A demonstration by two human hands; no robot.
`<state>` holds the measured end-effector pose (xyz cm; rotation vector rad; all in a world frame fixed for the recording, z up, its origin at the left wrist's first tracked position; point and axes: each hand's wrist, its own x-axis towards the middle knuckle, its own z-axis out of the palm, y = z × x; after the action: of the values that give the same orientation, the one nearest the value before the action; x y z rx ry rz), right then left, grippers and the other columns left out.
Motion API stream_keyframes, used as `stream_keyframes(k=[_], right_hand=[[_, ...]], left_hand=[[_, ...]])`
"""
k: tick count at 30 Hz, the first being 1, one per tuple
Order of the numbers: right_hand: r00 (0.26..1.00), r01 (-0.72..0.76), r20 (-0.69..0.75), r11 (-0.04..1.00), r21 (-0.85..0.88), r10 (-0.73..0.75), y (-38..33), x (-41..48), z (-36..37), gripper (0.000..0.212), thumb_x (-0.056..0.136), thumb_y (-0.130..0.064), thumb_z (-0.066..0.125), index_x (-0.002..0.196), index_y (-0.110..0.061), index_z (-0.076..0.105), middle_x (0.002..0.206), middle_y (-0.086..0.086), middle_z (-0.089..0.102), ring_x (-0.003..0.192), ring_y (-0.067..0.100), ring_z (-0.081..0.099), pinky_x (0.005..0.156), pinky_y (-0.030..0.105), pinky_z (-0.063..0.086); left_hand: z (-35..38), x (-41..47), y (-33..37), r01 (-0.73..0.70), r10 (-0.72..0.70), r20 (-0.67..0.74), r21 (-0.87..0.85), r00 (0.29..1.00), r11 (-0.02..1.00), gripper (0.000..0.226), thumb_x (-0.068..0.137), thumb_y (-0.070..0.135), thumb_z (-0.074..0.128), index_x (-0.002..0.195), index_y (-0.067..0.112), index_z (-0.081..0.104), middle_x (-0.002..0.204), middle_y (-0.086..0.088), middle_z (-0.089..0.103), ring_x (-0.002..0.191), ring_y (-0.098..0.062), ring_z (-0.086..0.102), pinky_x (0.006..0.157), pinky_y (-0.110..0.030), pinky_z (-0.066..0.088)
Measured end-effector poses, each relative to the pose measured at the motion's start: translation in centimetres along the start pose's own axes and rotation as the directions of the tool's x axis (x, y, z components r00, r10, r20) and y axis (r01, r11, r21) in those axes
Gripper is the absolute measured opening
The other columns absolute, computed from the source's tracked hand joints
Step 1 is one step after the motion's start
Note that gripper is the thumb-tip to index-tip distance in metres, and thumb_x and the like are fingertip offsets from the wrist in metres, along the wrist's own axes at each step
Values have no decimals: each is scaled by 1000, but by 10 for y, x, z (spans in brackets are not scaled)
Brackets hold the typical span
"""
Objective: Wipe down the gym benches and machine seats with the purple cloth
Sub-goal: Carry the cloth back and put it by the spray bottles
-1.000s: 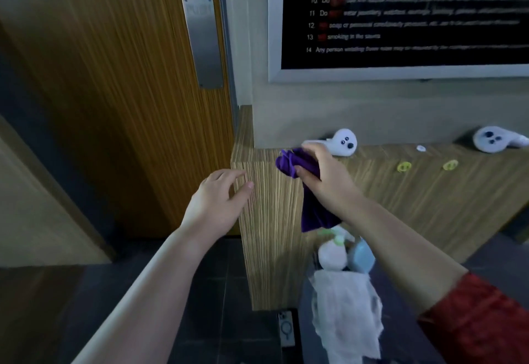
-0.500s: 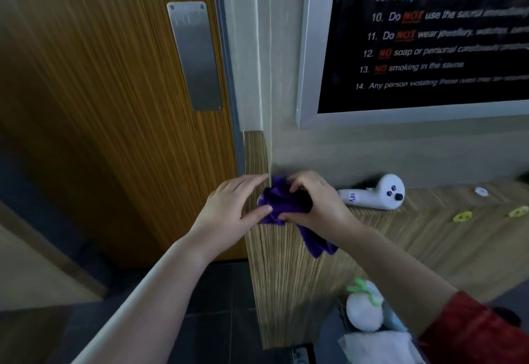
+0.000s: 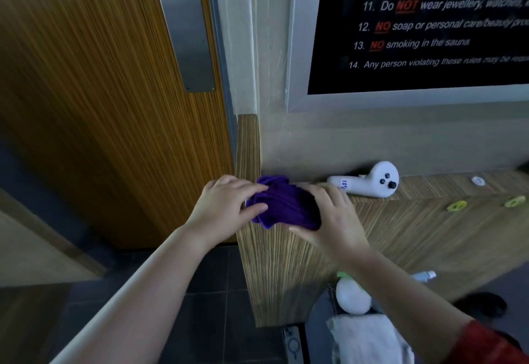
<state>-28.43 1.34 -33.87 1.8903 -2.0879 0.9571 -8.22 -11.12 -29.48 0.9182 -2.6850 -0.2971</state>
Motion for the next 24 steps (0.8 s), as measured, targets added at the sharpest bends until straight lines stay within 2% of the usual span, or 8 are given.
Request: stream_keyframes(k=[3,6,9,12,15,19,22,24], right_hand=[[1000,-16,-16,998,-68,14,9,-20,-1,66,69,-33,78,129,-22,52,121,-1,58,109,22,52,93,42,44],[999,45,-10,998,40,-45,17,-19,-12,56,72,-15,75,124,-22,58,119,-4,63,103,18,54,90,39,46],[991,120,44,981,150,-128,21,-8,-29,54,70,-3,73,120,-19,60,107,-2,66,94,17,56,82,31,47],[984,126,107,978,165,-145,17,7,-43,49,74,-5,70,119,-22,59,100,1,65,88,14,54,77,28,46],[987,116,92,979,167,-133,12,31,-50,41,77,-9,67,114,-26,61,98,0,65,88,11,53,78,30,46],[955,279,61,950,140,-289,3,53,-48,30,77,-4,70,106,-12,67,106,3,69,94,22,60,87,30,44],[940,291,147,948,124,-308,7,49,-39,28,77,-20,72,103,-12,68,105,6,69,97,25,62,89,39,47],[933,270,214,956,113,-289,15,40,-33,41,74,-33,76,110,-14,67,115,7,66,106,24,61,95,35,45]], left_hand=[[2,-2,1,9,-9,-10,8,1000,1000,49,90,61,41,135,42,46,130,20,54,125,-9,40,104,-40,32],[3,-4,2,-21,20,25,70,999,997,62,84,67,48,139,38,43,137,17,47,130,-11,35,106,-40,31],[4,-4,4,-28,28,6,64,1000,998,56,88,57,52,138,32,46,137,13,50,130,-10,38,106,-37,32],[3,-4,5,-17,21,-45,75,999,997,45,92,49,50,132,28,53,127,12,59,121,-7,46,102,-33,34],[0,-7,5,10,2,-112,101,994,995,40,94,46,49,126,24,57,117,9,64,113,-8,51,99,-33,38],[-5,-14,2,94,-67,-236,104,969,990,36,93,45,51,120,23,60,106,9,66,105,-11,54,94,-35,42],[-3,-16,-2,132,-114,-217,70,969,989,36,91,46,54,119,24,60,104,8,66,102,-12,55,91,-35,44],[-3,-15,-3,127,-112,-204,64,973,990,37,91,48,53,119,25,61,104,10,66,102,-11,54,90,-36,44]])
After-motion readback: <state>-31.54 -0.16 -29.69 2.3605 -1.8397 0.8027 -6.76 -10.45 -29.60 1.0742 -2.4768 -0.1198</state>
